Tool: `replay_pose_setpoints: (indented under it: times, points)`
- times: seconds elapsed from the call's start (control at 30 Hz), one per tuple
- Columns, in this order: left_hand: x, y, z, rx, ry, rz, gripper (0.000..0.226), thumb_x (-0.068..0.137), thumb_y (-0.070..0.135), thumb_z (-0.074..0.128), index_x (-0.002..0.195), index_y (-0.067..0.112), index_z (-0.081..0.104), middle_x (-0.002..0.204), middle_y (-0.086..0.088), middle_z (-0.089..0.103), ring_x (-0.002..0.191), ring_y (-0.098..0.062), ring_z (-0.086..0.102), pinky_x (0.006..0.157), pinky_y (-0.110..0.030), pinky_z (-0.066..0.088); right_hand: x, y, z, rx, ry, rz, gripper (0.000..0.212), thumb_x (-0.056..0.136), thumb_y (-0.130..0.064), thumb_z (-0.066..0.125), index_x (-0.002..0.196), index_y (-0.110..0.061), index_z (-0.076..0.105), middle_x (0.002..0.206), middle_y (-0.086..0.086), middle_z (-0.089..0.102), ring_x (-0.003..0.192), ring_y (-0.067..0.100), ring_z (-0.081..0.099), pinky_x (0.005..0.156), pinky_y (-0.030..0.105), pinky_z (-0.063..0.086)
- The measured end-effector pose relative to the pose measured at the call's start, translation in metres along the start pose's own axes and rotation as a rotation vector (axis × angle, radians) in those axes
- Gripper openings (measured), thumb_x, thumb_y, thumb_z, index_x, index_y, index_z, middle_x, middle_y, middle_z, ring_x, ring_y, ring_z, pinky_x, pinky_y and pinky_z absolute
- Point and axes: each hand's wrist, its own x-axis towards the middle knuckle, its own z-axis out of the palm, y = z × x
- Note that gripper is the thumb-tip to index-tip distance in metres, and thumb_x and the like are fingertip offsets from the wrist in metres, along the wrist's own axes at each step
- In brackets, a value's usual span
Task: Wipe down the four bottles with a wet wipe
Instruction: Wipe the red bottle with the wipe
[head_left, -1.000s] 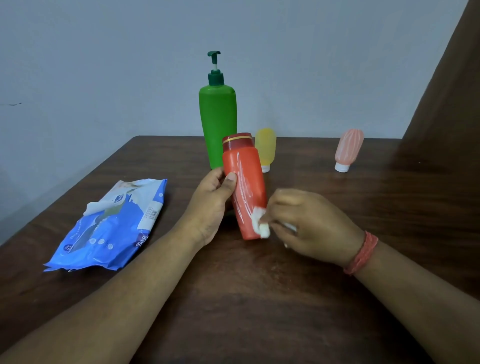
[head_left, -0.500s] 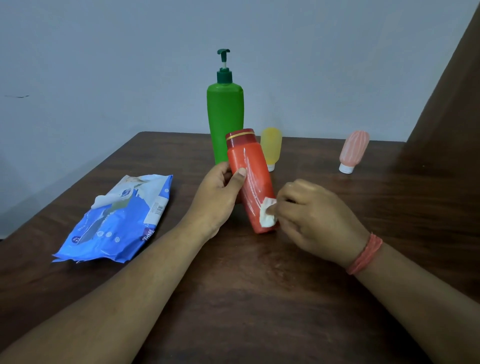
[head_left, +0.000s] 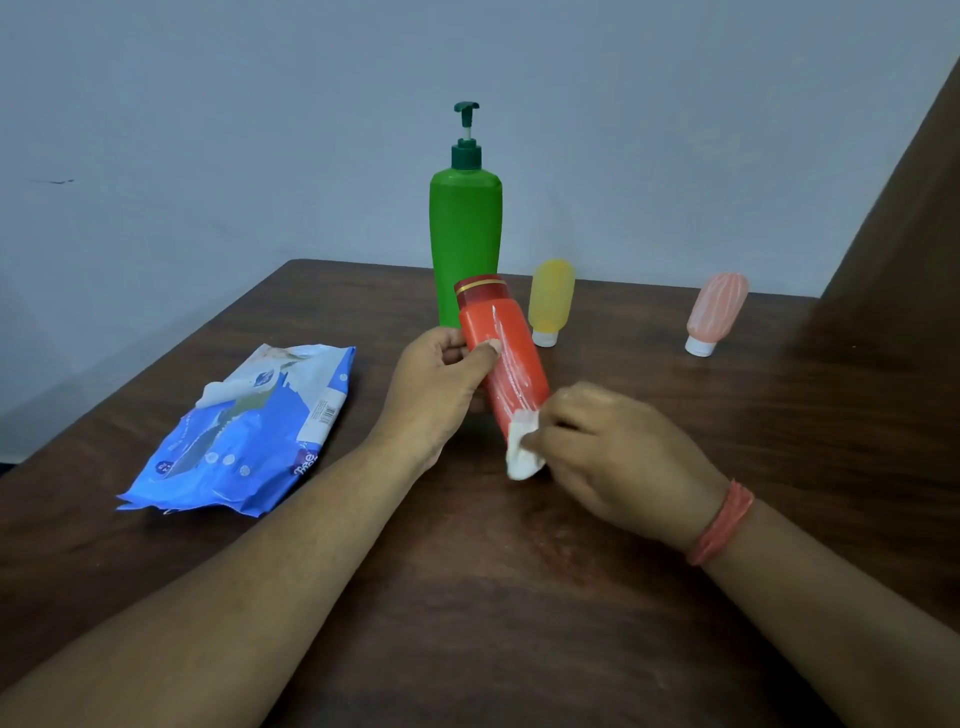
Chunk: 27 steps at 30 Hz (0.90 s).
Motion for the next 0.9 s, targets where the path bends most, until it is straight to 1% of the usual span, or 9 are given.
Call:
replay_pose_setpoints:
  times: [0.07, 0.1, 0.2, 0.27, 0.4, 0.53, 0.67, 0.8, 0.9]
  points:
    - [0.000, 0.000, 0.000, 0.004, 0.018, 0.001, 0.018, 0.096, 0.023, 0.067, 0.112, 0.014, 0.065, 0.105, -0.004, 0.075, 0.090, -0.017, 0.076, 0.081, -0.047, 0.063, 0.003, -0.005, 0.001, -0.015, -0.055, -0.057, 0.025, 0.093, -0.023, 0.052, 0.102, -0.015, 0.074, 0.097, 0.003, 0.063, 0.086, 0.023, 0.059, 0.068, 0.035, 0.053]
    - [0.000, 0.000, -0.001, -0.001, 0.023, -0.003, 0.019, 0.096, 0.023, 0.067, 0.112, 0.014, 0.065, 0.105, -0.004, 0.075, 0.090, -0.017, 0.076, 0.080, -0.047, 0.063, 0.003, -0.003, 0.001, -0.017, -0.056, -0.046, 0.026, 0.094, -0.024, 0.051, 0.103, -0.016, 0.074, 0.098, 0.003, 0.063, 0.086, 0.023, 0.059, 0.068, 0.035, 0.053]
    - [0.000, 0.001, -0.004, -0.017, 0.026, -0.027, 0.021, 0.095, 0.023, 0.068, 0.114, 0.015, 0.064, 0.108, -0.004, 0.074, 0.092, -0.016, 0.076, 0.081, -0.045, 0.063, -0.002, 0.012, 0.000, 0.036, 0.016, 0.090, 0.021, 0.094, -0.023, 0.051, 0.099, -0.014, 0.069, 0.098, 0.004, 0.062, 0.086, 0.024, 0.059, 0.067, 0.039, 0.054]
    - [0.001, 0.001, -0.003, -0.020, 0.017, -0.035, 0.020, 0.095, 0.023, 0.067, 0.114, 0.016, 0.063, 0.108, -0.004, 0.073, 0.092, -0.015, 0.076, 0.080, -0.043, 0.063, -0.004, 0.014, -0.001, 0.040, 0.040, 0.131, 0.022, 0.094, -0.022, 0.049, 0.094, -0.012, 0.068, 0.097, 0.004, 0.062, 0.086, 0.025, 0.060, 0.066, 0.042, 0.054]
    - [0.000, 0.001, -0.002, 0.000, 0.013, -0.012, 0.019, 0.096, 0.023, 0.066, 0.113, 0.016, 0.064, 0.106, -0.003, 0.074, 0.090, -0.013, 0.076, 0.077, -0.038, 0.063, 0.001, 0.002, 0.002, -0.008, -0.002, 0.002, 0.021, 0.094, -0.022, 0.054, 0.103, -0.014, 0.071, 0.099, 0.004, 0.065, 0.087, 0.025, 0.060, 0.071, 0.036, 0.052]
    - [-0.002, 0.003, -0.003, -0.001, -0.029, 0.003, 0.019, 0.097, 0.023, 0.065, 0.115, 0.018, 0.064, 0.108, -0.002, 0.074, 0.093, -0.013, 0.075, 0.079, -0.038, 0.063, 0.003, 0.013, 0.001, 0.027, 0.069, 0.175, 0.017, 0.094, -0.018, 0.058, 0.104, -0.012, 0.071, 0.102, 0.006, 0.066, 0.090, 0.026, 0.061, 0.070, 0.044, 0.056]
    - [-0.004, 0.004, -0.002, 0.017, -0.063, 0.026, 0.022, 0.097, 0.025, 0.064, 0.118, 0.018, 0.064, 0.110, 0.000, 0.073, 0.095, -0.011, 0.075, 0.082, -0.038, 0.062, -0.002, 0.010, 0.001, 0.066, 0.029, 0.058, 0.022, 0.097, -0.024, 0.054, 0.104, -0.015, 0.072, 0.102, 0.002, 0.066, 0.093, 0.020, 0.059, 0.074, 0.034, 0.051]
    - [-0.005, 0.004, -0.001, 0.015, -0.072, 0.040, 0.025, 0.097, 0.024, 0.064, 0.121, 0.017, 0.063, 0.112, -0.001, 0.073, 0.096, -0.012, 0.074, 0.079, -0.035, 0.063, 0.001, 0.015, -0.001, 0.010, 0.133, 0.212, 0.019, 0.095, -0.021, 0.057, 0.101, -0.013, 0.073, 0.097, 0.004, 0.066, 0.090, 0.026, 0.059, 0.074, 0.041, 0.052]
    - [-0.005, 0.003, -0.001, 0.025, -0.074, 0.049, 0.023, 0.098, 0.024, 0.063, 0.119, 0.016, 0.064, 0.110, -0.002, 0.074, 0.096, -0.014, 0.074, 0.082, -0.041, 0.062, 0.000, 0.006, 0.001, 0.029, 0.058, 0.052, 0.025, 0.097, -0.027, 0.054, 0.106, -0.014, 0.074, 0.099, 0.003, 0.066, 0.093, 0.022, 0.058, 0.076, 0.036, 0.049]
